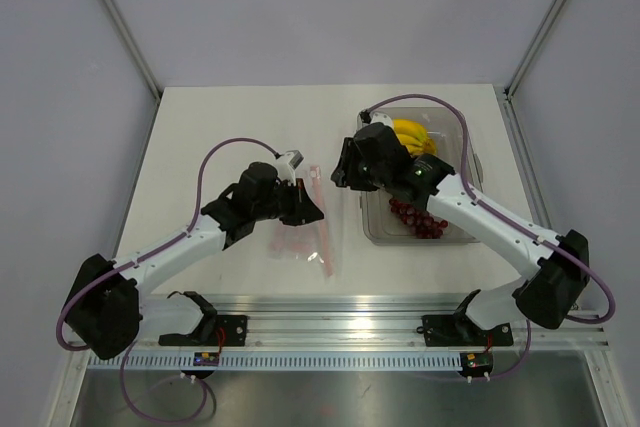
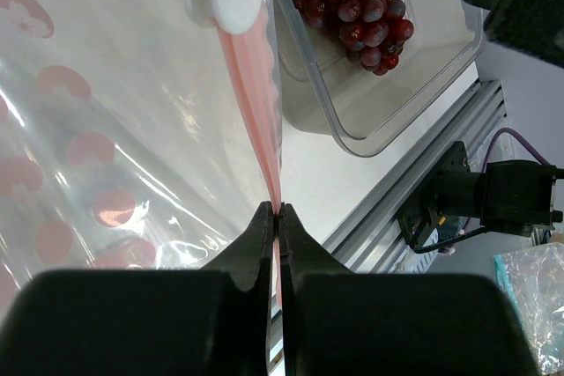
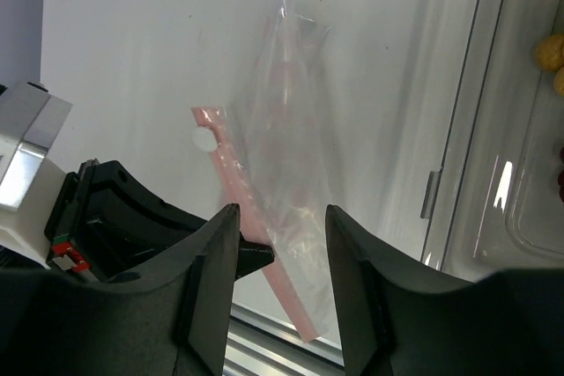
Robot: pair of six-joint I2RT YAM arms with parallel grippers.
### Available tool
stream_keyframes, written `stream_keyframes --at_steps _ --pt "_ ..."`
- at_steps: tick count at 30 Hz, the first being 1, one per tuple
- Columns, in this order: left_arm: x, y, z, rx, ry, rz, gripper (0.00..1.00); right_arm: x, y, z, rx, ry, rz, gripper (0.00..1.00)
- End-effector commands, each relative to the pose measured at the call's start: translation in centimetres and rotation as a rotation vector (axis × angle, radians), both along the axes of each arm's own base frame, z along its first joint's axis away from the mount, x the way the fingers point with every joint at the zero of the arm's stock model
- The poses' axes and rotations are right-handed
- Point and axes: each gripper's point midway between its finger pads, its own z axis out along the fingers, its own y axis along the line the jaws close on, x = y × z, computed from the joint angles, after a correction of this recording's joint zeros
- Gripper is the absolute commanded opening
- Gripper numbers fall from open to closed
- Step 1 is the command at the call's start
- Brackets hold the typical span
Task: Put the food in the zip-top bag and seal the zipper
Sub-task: Unzip the zipper food storage bag at the center of the board.
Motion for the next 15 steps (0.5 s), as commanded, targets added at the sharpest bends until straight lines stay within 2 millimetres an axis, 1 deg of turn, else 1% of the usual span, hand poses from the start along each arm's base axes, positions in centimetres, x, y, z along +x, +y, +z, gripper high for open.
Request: stream_keyframes --at_steps 1,5,7,8,9,11,13,14,15 --pt "1.3 -0.5 1.7 -0.026 -0.041 0.021 0.00 0.1 -0.8 -0.6 -0.024 0.004 -0.024 0.50" --pt "1.4 -0.5 1.8 -0.028 -0.043 0.021 0.00 0.1 -0.1 -1.3 -0.029 0.018 -0.001 0.49" --pt "1.4 -0.5 1.8 -0.027 -0.045 0.020 0.00 -0.2 0.7 -1.1 -0.030 0.013 0.021 0.50" --pt "1.4 -0.5 1.8 -0.027 -0.045 0.020 0.00 -0.1 1.0 -1.6 -0.048 0.018 0.028 0.50" --pt "1.4 -0.6 1.9 -0.029 -0.047 0.020 0.00 -0.3 1.4 -1.4 -0.053 0.016 0.038 0.51" --pt "1.4 -0.6 1.9 -0.029 -0.047 0.020 0.00 -0.3 1.9 -2.0 -0.066 0.027 0.049 0.51" --pt "1.4 -0.6 1.9 -0.028 -0.046 0.020 0.00 -0.4 2.5 -2.1 -0.067 0.022 0.060 0.51" --pt "1.4 -0.5 1.8 -0.027 -0.045 0.020 0.00 -0.3 2.7 -2.6 -0.076 0.031 0.068 0.51" --pt "1.4 -0.5 1.8 -0.026 -0.045 0.020 0.00 -0.4 3.0 -2.4 -0.071 0.030 0.076 0.51"
